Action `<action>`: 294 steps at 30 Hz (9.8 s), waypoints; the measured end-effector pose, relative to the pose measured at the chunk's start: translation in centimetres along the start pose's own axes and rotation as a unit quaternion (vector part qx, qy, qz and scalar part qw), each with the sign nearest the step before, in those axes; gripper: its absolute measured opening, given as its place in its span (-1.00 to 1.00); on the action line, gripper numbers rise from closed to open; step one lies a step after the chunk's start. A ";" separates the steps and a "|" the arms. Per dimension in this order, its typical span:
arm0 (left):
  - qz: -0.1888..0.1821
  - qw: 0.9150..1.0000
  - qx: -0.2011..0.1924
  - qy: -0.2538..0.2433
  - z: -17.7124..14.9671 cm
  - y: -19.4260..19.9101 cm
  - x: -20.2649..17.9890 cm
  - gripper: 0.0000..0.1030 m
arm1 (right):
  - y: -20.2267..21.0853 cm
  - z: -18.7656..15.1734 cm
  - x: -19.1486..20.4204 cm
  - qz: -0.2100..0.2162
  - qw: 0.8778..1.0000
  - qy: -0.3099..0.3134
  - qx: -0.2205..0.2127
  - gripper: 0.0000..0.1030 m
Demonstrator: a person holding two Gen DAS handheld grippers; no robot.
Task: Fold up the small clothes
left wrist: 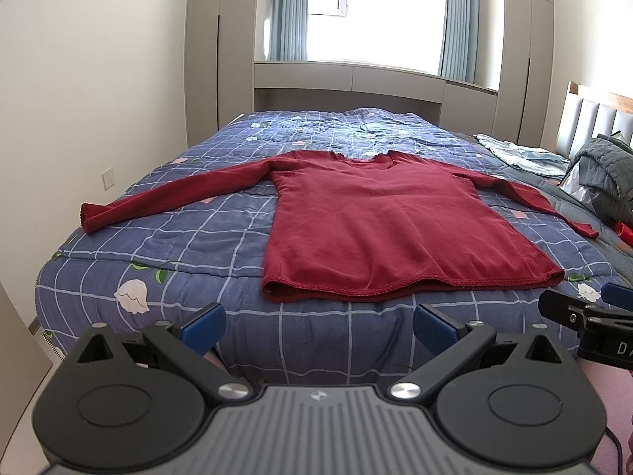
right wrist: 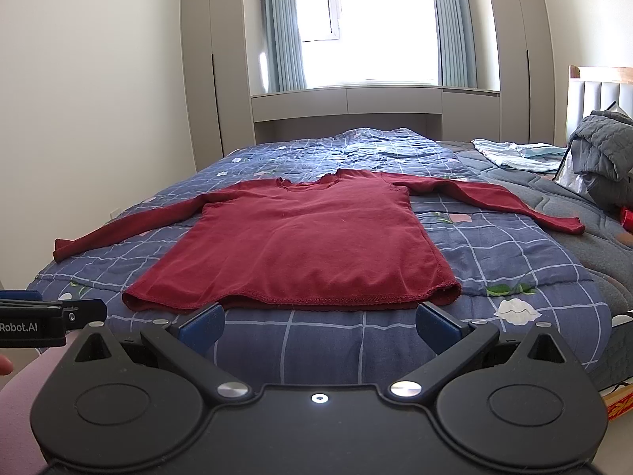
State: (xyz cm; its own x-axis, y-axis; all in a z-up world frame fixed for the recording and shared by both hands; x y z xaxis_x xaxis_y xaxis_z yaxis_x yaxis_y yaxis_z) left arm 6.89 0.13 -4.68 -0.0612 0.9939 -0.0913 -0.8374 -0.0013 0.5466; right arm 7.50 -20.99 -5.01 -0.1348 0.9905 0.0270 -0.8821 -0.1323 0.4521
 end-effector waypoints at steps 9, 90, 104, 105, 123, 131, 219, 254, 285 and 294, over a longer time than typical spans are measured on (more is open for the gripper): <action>-0.002 0.999 0.022 -0.030 0.9 -1.9 -1.4 0.99 | -1.4 0.1 -0.9 0.000 1.000 0.008 0.024 0.99; 0.061 0.991 0.006 0.119 24.2 -28.3 8.6 0.98 | -42.9 24.9 3.8 0.159 0.986 0.040 0.037 -0.90; 0.026 0.993 0.013 0.115 22.9 -36.4 6.4 0.99 | -41.1 19.7 -4.4 0.119 0.988 0.081 0.052 0.82; 0.013 0.994 0.014 0.108 22.8 -37.5 5.2 0.99 | -41.3 20.0 -6.6 0.091 0.991 0.087 0.045 0.85; 0.126 0.991 0.036 0.041 18.2 -46.5 1.8 1.00 | -45.9 14.8 -28.0 -0.152 0.984 0.022 0.092 0.83; 0.124 0.991 0.024 0.043 18.2 -46.5 1.8 1.00 | -35.9 11.8 -19.6 -0.038 0.989 0.133 0.051 0.99; -0.136 0.988 -0.023 0.070 26.3 -42.6 -14.9 -0.95 | -29.0 10.1 -20.6 -0.052 0.991 0.095 0.084 0.99; 0.018 0.995 0.018 -0.092 17.6 -39.0 10.0 0.89 | -48.4 18.9 -7.9 0.127 0.969 -0.079 0.198 -0.95; 0.002 0.999 -0.016 -0.052 20.4 -39.4 9.3 -0.94 | -43.3 20.4 -14.9 0.131 0.965 -0.166 0.156 -0.96; -0.037 0.985 0.076 0.150 17.3 -41.5 14.2 -0.85 | -44.0 14.7 -13.8 0.104 0.971 -0.119 0.181 -0.91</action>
State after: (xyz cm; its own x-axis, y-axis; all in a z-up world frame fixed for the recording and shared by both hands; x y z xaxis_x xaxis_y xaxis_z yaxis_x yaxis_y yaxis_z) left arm 50.22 16.21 -14.25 -0.1801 0.9134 -0.3651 -0.7557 0.1091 0.6458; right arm 54.77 -28.34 -12.19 -0.1472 0.9300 0.3369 -0.6246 -0.3515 0.6974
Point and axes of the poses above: each gripper's, at about its wrist camera, not at the fingertips, and y roughly against the way its jaws point, x to its left, z to its top, the point moved 8 cm from there along -y, roughly the way its jaws point, and after that the axes turned 4 degrees about y, right-handed, at the moved point
